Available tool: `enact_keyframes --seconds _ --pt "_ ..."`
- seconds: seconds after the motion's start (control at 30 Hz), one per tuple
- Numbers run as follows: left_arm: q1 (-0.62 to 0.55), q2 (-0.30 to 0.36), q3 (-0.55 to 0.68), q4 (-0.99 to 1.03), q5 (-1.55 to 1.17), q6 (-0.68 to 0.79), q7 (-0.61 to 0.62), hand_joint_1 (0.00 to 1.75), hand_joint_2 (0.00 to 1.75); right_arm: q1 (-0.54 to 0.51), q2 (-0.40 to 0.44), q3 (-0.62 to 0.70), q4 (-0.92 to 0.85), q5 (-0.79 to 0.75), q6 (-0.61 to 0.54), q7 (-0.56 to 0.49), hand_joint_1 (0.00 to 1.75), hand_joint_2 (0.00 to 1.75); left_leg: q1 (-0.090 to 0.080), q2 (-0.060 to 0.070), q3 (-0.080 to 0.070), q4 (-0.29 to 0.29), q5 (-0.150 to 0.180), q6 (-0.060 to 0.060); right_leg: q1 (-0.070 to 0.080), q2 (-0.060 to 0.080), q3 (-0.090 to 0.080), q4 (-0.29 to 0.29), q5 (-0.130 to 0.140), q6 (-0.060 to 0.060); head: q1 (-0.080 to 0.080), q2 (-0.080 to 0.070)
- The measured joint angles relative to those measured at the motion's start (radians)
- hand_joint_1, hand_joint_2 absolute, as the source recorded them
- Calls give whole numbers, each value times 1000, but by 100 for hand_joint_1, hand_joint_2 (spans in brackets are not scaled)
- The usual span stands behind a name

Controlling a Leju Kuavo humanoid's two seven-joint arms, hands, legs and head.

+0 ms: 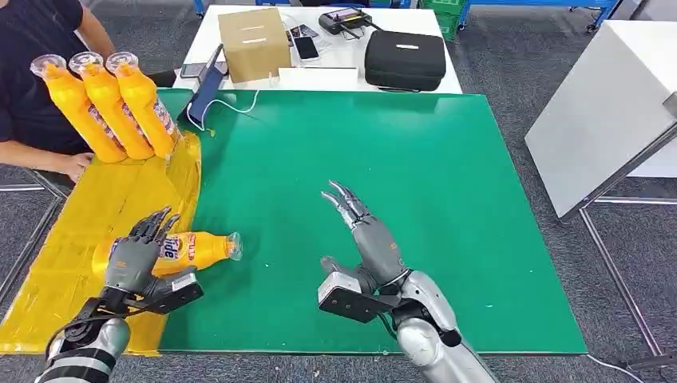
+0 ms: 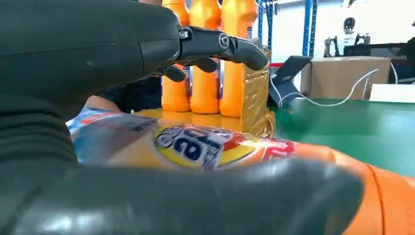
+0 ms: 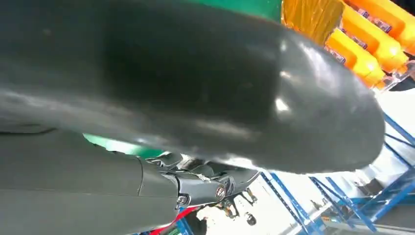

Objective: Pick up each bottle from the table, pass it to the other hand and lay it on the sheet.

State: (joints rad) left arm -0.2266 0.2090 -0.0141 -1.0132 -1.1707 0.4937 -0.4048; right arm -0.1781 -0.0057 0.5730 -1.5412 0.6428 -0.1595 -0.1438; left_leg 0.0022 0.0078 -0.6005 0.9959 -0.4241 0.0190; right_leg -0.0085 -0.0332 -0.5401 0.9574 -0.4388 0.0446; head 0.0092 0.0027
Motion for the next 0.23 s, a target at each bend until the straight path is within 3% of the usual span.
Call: enact_keyframes --seconds 0.1,0.23 --pt "3 -14 19 -40 151 -15 -49 0 0 6 3 0 2 22 -3 3 0 0 0 0 0 0 0 0 0 0 -1 0 0 0 0 0" --pt "-17 -65 85 -169 569 -369 -46 0 0 41 17 -10 1 76 -54 -6 0 0 0 0 0 0 0 0 0 0 -2 0 0 0 0 0"
